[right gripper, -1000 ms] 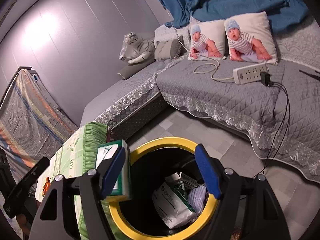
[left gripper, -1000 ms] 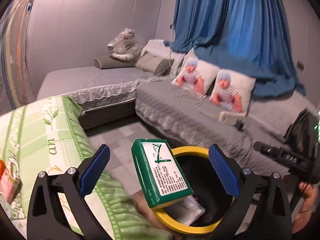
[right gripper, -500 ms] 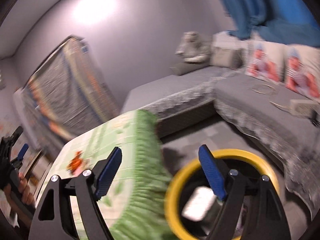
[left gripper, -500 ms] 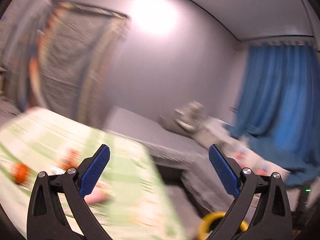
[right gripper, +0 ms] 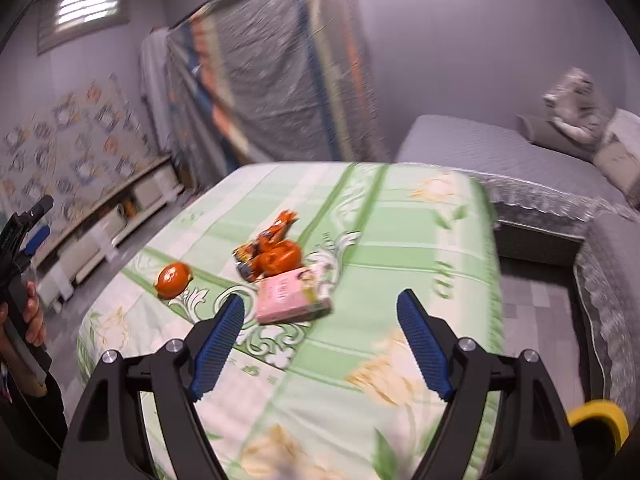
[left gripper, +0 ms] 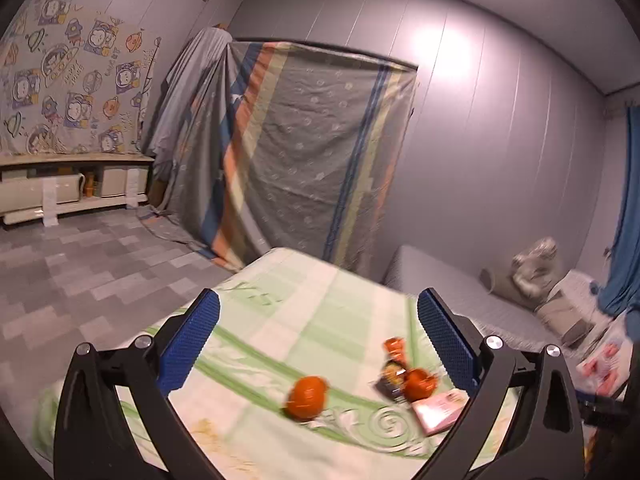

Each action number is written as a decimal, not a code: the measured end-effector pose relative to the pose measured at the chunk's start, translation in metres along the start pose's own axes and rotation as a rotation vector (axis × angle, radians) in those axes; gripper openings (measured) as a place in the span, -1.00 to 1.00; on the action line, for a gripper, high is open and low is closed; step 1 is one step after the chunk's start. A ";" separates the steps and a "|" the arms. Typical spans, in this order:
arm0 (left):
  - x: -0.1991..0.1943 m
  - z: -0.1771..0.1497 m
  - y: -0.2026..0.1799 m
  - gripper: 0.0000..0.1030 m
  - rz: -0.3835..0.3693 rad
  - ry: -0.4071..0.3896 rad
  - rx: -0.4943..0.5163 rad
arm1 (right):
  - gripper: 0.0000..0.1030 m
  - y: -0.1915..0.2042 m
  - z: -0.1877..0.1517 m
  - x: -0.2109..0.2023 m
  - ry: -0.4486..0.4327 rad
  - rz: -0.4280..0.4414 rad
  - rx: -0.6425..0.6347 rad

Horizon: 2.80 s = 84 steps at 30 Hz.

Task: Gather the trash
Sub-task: 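Grasp the orange snack wrapper with the right gripper, then grasp the orange peel with the left gripper while the right gripper holds the wrapper, then carry the orange peel and snack wrapper over the yellow bin and release both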

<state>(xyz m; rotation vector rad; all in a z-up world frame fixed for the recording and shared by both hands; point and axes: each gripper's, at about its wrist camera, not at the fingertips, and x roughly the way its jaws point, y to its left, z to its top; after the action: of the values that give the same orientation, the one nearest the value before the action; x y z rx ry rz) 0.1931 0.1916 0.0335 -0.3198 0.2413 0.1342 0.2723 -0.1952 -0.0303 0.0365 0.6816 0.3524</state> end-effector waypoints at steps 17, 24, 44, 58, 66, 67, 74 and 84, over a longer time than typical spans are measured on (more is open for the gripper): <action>0.091 -0.071 0.027 0.84 -0.013 0.358 0.144 | 0.39 0.114 0.075 0.216 0.327 -0.005 -0.227; 0.102 -0.082 0.022 0.84 -0.004 0.362 0.226 | 0.23 0.086 0.119 0.294 0.513 -0.038 0.018; 0.145 -0.104 0.000 0.84 -0.016 0.497 0.334 | -0.37 0.071 0.116 0.308 0.518 0.087 0.098; 0.199 -0.118 -0.003 0.83 0.041 0.598 0.370 | -0.36 0.071 0.103 0.183 0.362 0.352 0.118; 0.205 -0.121 -0.013 -0.13 -0.007 0.611 0.371 | -0.36 0.062 0.076 0.114 0.317 0.397 0.129; 0.205 -0.122 -0.015 -0.18 0.003 0.607 0.374 | -0.36 0.060 0.072 0.104 0.309 0.399 0.137; 0.169 -0.104 -0.020 -0.35 -0.038 0.554 0.304 | -0.36 0.037 0.050 0.056 0.266 0.418 0.202; 0.063 -0.054 -0.100 -0.35 -0.209 0.329 0.313 | -0.36 -0.033 0.004 -0.022 0.121 0.347 0.375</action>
<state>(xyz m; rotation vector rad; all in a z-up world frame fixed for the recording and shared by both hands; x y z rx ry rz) 0.2596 0.0860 -0.0026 -0.0522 0.5453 -0.1642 0.2685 -0.2332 -0.0186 0.4982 0.8560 0.5587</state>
